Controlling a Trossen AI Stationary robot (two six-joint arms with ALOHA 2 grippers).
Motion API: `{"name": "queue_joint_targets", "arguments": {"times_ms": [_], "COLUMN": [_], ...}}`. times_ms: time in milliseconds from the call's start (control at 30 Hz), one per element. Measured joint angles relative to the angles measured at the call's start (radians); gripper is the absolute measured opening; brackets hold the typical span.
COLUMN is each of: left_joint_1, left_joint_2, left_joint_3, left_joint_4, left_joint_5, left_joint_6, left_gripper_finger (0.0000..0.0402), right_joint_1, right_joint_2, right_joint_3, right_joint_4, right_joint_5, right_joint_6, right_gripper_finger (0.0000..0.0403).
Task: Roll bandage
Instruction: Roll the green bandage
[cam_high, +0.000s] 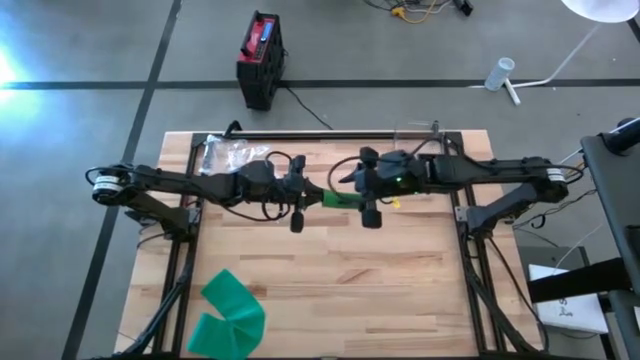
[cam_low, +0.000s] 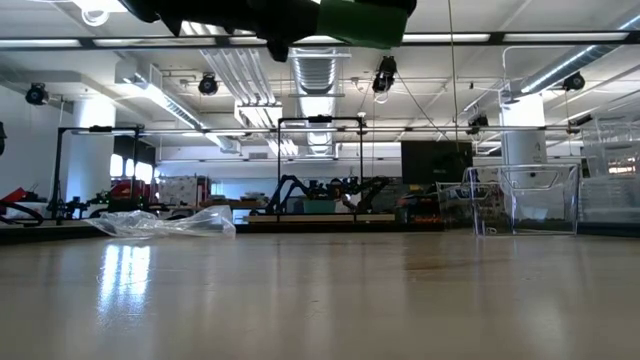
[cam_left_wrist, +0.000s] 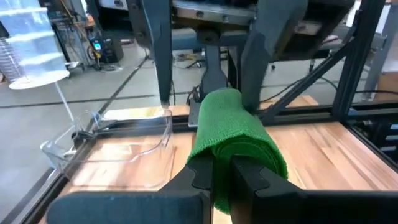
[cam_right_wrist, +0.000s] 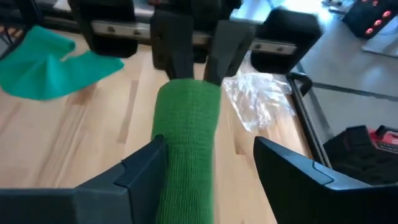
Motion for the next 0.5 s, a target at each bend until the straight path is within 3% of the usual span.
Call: {"name": "queue_joint_targets", "arguments": {"times_ms": [500], "left_joint_1": [0.001], "left_joint_2": [-0.111], "left_joint_3": [0.0], "left_joint_4": [-0.123], "left_joint_5": [-0.077], "left_joint_6": [0.002], "left_gripper_finger": [0.0009], "right_joint_1": [-0.006], "right_joint_2": [0.044], "right_joint_3": [0.002], "right_joint_4": [-0.071], "right_joint_5": [-0.041], "right_joint_6": [0.011], "right_gripper_finger": [0.0207]}}
